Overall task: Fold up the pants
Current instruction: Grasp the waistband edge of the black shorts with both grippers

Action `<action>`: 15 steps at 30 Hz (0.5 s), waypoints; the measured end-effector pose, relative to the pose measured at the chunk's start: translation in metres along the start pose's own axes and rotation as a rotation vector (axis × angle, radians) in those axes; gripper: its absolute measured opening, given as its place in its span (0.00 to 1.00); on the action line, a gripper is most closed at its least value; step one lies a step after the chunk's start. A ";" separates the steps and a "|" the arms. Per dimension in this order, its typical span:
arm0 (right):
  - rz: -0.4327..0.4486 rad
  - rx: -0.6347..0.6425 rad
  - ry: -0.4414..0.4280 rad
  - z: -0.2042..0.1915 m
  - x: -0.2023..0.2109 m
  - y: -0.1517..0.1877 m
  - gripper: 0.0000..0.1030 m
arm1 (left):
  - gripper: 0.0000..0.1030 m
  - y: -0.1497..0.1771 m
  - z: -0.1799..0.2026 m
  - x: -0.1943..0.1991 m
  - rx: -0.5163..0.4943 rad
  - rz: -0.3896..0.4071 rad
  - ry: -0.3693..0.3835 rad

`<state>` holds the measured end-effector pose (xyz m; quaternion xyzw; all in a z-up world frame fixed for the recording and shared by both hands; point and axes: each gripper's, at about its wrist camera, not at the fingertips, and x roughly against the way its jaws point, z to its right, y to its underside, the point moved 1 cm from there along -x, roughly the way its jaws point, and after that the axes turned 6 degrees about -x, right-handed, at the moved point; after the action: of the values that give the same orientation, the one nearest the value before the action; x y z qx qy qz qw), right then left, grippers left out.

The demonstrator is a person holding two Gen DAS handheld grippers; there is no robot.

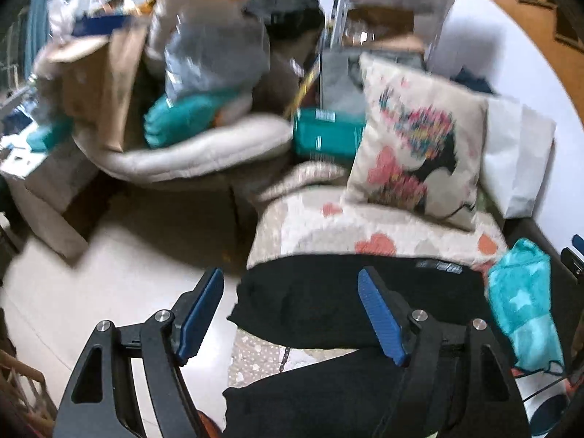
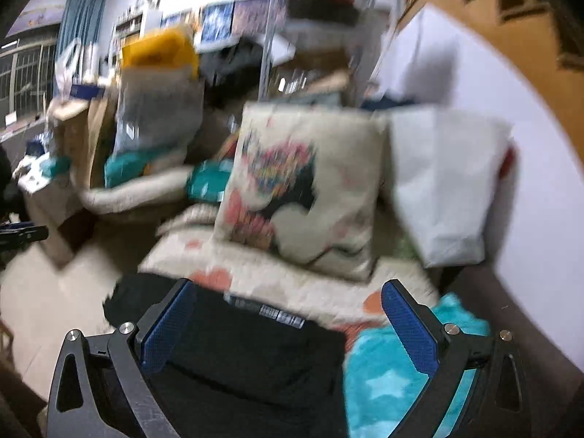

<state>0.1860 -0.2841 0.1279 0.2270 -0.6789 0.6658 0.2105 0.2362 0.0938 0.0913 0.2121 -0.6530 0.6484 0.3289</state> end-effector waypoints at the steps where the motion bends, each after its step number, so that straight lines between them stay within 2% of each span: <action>1: -0.037 -0.002 -0.018 0.002 -0.015 0.005 0.94 | 0.73 0.003 -0.003 -0.019 -0.008 -0.026 0.013; 3: -0.156 -0.012 -0.056 0.005 -0.059 0.017 0.88 | 0.70 0.009 -0.006 -0.043 -0.022 -0.058 0.025; 5: -0.238 -0.010 -0.085 0.006 -0.093 0.029 0.82 | 0.66 0.012 -0.010 -0.073 -0.031 -0.090 0.045; 7: -0.307 0.018 -0.102 0.006 -0.130 0.040 0.81 | 0.66 0.013 -0.015 -0.097 -0.026 -0.118 0.068; 11: -0.376 0.035 -0.145 0.007 -0.180 0.047 0.81 | 0.66 0.010 -0.022 -0.158 -0.069 -0.214 0.095; 15: -0.414 0.049 -0.169 0.009 -0.215 0.044 0.81 | 0.66 0.004 -0.022 -0.201 -0.119 -0.248 0.105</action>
<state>0.3342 -0.2864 -0.0346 0.4214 -0.6166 0.6034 0.2796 0.3763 0.0861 -0.0551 0.2372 -0.6409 0.5731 0.4523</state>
